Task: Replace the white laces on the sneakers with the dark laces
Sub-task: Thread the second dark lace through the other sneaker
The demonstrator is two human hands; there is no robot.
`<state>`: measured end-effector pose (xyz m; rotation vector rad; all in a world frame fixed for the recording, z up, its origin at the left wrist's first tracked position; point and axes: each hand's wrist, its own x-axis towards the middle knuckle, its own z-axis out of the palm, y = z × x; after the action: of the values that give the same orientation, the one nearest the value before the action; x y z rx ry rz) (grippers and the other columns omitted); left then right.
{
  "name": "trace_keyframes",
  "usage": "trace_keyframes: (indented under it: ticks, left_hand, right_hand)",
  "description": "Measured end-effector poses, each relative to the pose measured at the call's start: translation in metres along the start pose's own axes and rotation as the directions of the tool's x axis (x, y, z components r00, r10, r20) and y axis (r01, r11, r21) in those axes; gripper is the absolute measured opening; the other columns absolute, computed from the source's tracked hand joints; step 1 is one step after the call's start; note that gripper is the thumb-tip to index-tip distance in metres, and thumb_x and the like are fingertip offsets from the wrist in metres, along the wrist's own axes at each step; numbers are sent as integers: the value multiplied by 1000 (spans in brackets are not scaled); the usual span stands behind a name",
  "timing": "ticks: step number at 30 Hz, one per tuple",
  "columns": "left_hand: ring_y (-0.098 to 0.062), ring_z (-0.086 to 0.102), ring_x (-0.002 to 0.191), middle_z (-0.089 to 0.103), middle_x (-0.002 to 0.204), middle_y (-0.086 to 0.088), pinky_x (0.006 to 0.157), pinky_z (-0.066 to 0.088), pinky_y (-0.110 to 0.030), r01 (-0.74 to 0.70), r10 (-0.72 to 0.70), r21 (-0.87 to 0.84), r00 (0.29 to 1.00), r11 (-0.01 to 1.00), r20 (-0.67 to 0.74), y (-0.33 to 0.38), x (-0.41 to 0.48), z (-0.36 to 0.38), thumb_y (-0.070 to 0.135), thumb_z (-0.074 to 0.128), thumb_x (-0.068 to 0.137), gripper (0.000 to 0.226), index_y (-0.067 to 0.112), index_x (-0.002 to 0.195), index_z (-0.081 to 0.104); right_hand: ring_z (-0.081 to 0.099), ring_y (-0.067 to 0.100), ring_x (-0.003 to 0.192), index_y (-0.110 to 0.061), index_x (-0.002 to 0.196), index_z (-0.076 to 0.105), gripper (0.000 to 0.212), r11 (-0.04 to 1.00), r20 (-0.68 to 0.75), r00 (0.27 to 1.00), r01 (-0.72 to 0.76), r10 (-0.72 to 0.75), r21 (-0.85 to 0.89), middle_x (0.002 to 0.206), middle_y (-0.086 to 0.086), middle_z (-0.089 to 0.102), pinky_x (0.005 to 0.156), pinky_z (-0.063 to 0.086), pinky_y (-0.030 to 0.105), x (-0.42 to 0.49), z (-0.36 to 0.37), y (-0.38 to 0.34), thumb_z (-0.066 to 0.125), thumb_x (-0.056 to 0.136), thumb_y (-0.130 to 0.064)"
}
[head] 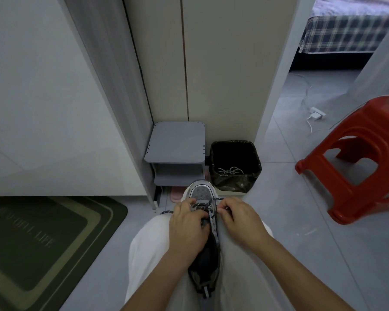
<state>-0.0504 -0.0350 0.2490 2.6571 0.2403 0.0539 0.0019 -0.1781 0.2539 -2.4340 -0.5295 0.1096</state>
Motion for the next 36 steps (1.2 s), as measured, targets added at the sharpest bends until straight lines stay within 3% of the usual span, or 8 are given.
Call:
trace_keyframes:
  ticks: [15,20,24,29,33,36]
  left_hand:
    - [-17,33,130,35,144,5,104,31,-28,-4,4,-24,1000,1000,-7,-2,1,1,30,60,82,26,33,106,68]
    - [-17,39,127,37,144,5,101,34,-28,-33,32,-28,999,999,-35,1,-4,3,31,59,80,24,32,103,68]
    - [-18,47,121,46,138,4,98,37,-29,-60,56,-33,993,998,-108,3,-14,9,30,66,77,19,32,95,71]
    - [-22,55,112,55,129,1,92,43,-32,-90,82,-38,980,995,-182,-2,-27,19,29,71,71,18,32,89,72]
    - [-22,55,113,55,130,1,93,43,-33,-93,84,-37,976,995,-202,-1,-34,18,35,61,73,21,32,91,72]
    - [-22,56,112,56,129,-1,92,44,-33,-100,95,-17,975,995,-200,0,-37,18,37,56,72,24,32,90,71]
  right_hand:
    - [52,21,91,-8,96,55,16,988,70,996,56,-46,-146,101,7,54,78,38,27,-2,-3,-4,43,96,-17]
    - [49,19,85,-8,94,54,15,988,11,999,50,-48,-148,97,5,52,74,35,25,-8,-1,-3,43,96,-17]
    - [38,11,80,-8,97,52,17,984,5,996,85,-86,-155,94,-4,39,69,27,18,-22,-6,-2,38,98,-17]
    - [42,14,66,-12,79,51,39,986,-122,985,106,-122,-126,81,-2,42,58,34,24,-37,11,5,19,87,-33]
    - [44,13,62,-16,75,49,23,982,-184,972,120,-147,-148,76,-3,45,51,34,24,-47,14,3,34,88,-25]
    - [51,13,61,-19,75,53,22,975,-158,975,128,-158,-183,74,-5,52,50,32,21,-49,15,-1,38,86,-30]
